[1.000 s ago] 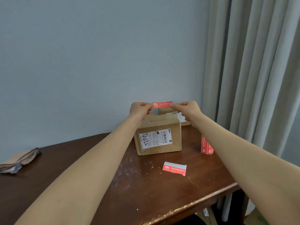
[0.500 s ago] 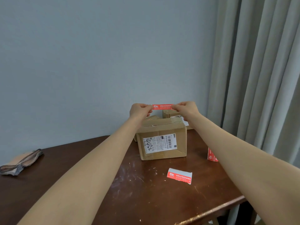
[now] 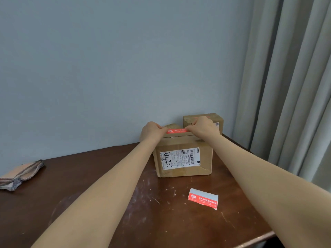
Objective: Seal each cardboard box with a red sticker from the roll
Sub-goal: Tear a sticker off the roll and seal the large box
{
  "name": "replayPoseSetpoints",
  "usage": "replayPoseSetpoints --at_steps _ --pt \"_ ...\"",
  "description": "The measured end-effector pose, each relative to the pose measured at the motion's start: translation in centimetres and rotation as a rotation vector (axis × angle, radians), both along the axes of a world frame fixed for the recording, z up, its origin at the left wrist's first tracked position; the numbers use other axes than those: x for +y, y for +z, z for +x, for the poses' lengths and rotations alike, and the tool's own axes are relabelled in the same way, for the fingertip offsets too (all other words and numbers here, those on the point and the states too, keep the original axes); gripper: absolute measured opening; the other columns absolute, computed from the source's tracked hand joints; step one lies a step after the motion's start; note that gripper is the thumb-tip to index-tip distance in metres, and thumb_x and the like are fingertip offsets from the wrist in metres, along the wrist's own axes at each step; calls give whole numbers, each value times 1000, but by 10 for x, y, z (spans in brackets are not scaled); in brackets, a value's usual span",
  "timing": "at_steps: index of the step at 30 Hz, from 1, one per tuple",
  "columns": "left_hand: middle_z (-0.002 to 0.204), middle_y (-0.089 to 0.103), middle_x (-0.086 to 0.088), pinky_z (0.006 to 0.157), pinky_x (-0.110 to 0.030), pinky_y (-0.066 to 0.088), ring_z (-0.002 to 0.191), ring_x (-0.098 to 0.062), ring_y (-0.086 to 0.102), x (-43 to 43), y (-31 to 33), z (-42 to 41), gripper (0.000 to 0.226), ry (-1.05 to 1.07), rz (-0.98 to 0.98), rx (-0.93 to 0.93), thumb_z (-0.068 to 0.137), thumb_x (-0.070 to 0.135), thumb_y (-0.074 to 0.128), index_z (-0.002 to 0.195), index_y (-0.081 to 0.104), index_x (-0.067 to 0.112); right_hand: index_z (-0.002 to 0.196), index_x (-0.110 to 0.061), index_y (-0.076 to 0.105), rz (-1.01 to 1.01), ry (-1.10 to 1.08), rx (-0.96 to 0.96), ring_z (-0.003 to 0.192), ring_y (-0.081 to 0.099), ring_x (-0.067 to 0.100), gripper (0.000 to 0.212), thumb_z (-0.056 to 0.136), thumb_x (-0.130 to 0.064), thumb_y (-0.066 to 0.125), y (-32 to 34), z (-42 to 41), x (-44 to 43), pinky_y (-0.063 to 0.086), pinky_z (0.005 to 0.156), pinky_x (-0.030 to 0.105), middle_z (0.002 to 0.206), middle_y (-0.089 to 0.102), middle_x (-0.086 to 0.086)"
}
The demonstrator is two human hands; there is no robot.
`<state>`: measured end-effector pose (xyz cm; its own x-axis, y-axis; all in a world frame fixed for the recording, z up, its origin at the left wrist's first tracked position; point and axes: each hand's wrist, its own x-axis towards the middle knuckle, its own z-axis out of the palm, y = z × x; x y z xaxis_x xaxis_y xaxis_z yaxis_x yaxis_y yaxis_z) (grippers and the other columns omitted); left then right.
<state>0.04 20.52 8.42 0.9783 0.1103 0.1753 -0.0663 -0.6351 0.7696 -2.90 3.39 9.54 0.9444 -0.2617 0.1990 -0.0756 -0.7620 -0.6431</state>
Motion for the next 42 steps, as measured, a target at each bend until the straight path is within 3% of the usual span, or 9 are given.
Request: replayPoseSetpoints --at_steps 6,12,21,27,31,33,36,42 --pt "88 69 -9 61 -26 41 91 -25 64 -2 -7 5 28 32 63 14 82 35 66 83 70 8 64 -16 54 -109 -36 36 77 59 26 25 83 -31 59 -6 7 6 40 62 30 76 59 3" --pt "91 69 -8 62 -26 43 94 -26 64 -2 -10 12 31 33 91 49 81 37 66 90 72 8 60 -18 46 -134 -40 68 74 56 25 26 81 -29 57 -10 10 7 32 53 25 72 55 2" --pt "94 69 -6 56 -25 39 88 -22 64 -2 -9 13 29 30 157 71 77 33 67 95 72 11 66 -17 48 -181 -44 102 79 57 25 19 81 -25 57 -7 9 8 39 65 29 82 58 3" --pt "97 69 -8 59 -26 41 93 -24 64 -2 -10 14 33 30 164 75 75 34 69 98 71 10 66 -17 48 -172 -44 104 77 57 24 20 81 -25 57 -8 10 7 34 56 26 76 55 1" --pt "88 66 -8 52 -25 36 89 -26 64 -2 -7 14 36 16 122 81 78 38 69 94 68 6 61 -17 45 -66 -17 97 72 55 25 26 80 -27 59 -9 13 3 35 54 26 69 52 1" --pt "78 61 -5 53 -25 36 80 -25 59 -2 -1 15 29 5 27 81 78 34 71 88 66 7 61 -15 47 104 -5 73 70 55 24 27 79 -25 64 -5 17 1 40 59 27 66 51 2" --pt "83 63 -6 59 -26 40 76 -21 55 -4 14 17 27 -10 -142 51 78 30 73 88 68 5 63 -13 48 353 -12 11 65 45 18 25 77 -18 68 9 18 -5 35 56 27 65 45 1" --pt "72 60 4 51 -21 36 60 -9 47 -15 39 12 24 -57 -191 20 85 27 68 66 58 15 69 -12 53 474 -21 -57 64 43 18 21 78 -18 71 24 15 -14 36 64 32 65 46 3"
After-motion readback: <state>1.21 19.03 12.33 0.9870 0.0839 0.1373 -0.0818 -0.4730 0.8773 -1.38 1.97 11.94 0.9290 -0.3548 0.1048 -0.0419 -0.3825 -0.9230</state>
